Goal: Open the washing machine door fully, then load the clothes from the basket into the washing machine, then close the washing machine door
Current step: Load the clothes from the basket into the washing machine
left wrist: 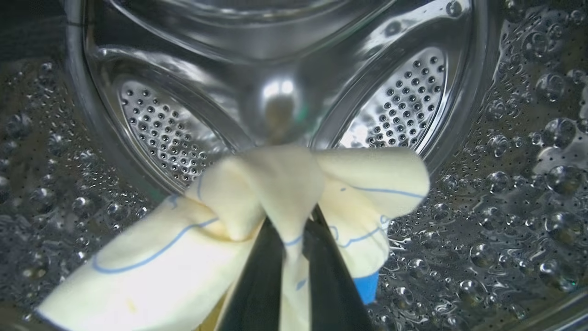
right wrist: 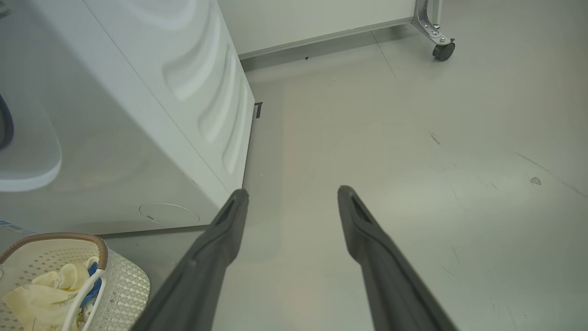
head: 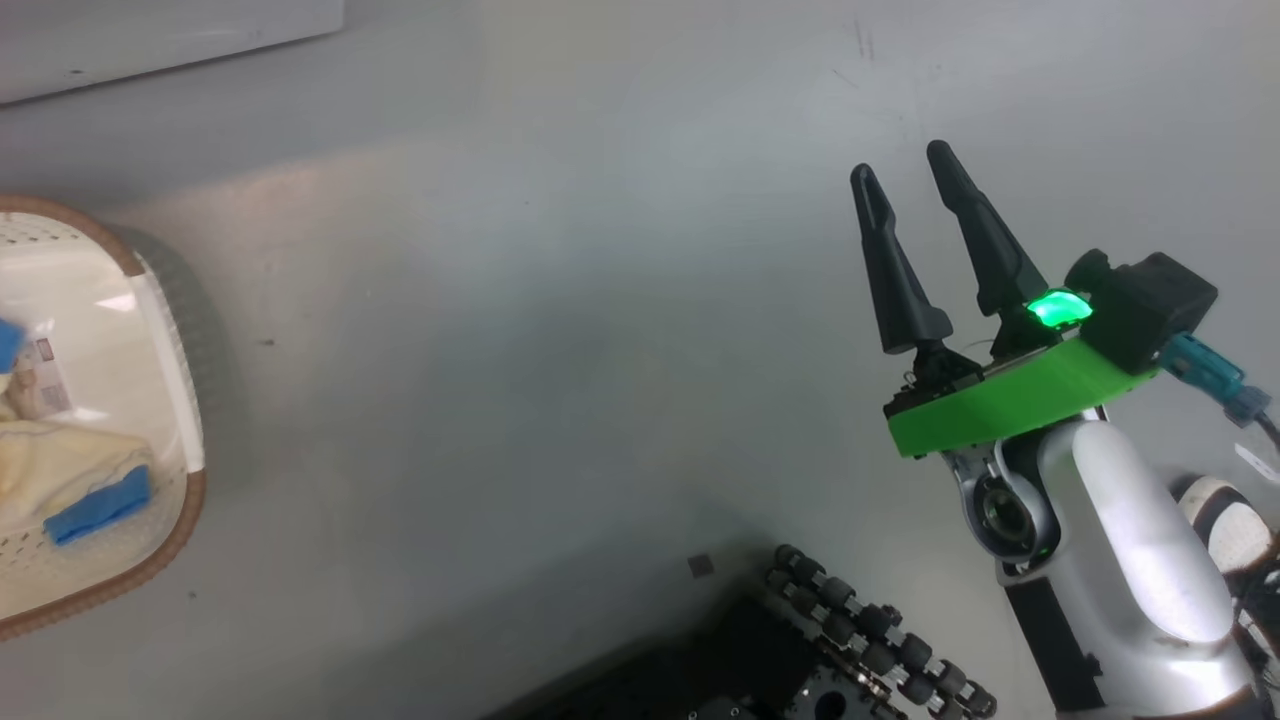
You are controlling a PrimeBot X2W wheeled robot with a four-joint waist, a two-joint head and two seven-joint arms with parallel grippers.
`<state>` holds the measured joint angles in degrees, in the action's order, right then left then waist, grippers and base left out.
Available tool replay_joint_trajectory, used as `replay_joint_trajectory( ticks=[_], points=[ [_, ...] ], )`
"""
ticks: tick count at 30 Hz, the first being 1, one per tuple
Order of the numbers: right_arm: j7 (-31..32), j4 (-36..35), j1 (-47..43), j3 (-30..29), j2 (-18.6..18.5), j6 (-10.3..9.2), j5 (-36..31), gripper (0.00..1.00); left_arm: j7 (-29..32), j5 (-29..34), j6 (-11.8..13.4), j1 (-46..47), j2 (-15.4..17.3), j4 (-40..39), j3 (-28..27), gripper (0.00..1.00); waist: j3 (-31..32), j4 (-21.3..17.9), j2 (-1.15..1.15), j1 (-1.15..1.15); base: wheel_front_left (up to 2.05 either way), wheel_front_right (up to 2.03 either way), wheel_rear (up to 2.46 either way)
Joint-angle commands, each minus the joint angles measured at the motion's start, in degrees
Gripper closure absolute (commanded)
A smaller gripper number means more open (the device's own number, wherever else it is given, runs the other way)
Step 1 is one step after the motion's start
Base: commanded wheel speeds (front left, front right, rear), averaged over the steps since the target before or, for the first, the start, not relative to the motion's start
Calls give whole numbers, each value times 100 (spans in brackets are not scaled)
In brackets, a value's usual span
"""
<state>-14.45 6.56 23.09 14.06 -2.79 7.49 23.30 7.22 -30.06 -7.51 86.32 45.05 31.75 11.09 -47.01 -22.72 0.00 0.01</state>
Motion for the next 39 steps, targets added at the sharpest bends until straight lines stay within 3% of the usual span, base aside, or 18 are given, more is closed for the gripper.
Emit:
replay_joint_trajectory(
  ticks=[1, 11, 27, 29, 30, 39],
  points=[
    [-55, -164, -33, 110, -9, 0, 58, 0, 50, 68, 2, 213, 362, -126, -54, 100, -105, -115, 0, -1, 0, 0, 0],
    [-55, -218, 10, 368, -9, 0, 233, 0, -21, 205, 2, 1430, 356, 730, 1035, 100, -413, -409, 0, -1, 0, 0, 0],
    [-55, -266, -161, 285, -9, 0, 147, 0, -805, -198, 2, 2262, 133, 2210, 2265, 98, -597, -376, 0, -1, 0, 0, 0],
    [-55, -263, -141, 262, -9, 0, 153, 0, -907, -264, 2, 2325, 117, 2309, 2375, 24, -605, -366, 0, -1, 0, 0, 0],
    [-55, -266, -127, 260, -9, 0, 154, 0, -960, -291, 2, 2352, 113, 2361, 2426, 0, -606, -362, 0, -1, 0, 0, 0],
    [-55, -230, 73, 296, -9, 0, 105, 0, -1112, -781, 2, 2304, 190, 2454, 2947, 0, -539, -320, 0, -1, 0, 0, 0]
  ],
)
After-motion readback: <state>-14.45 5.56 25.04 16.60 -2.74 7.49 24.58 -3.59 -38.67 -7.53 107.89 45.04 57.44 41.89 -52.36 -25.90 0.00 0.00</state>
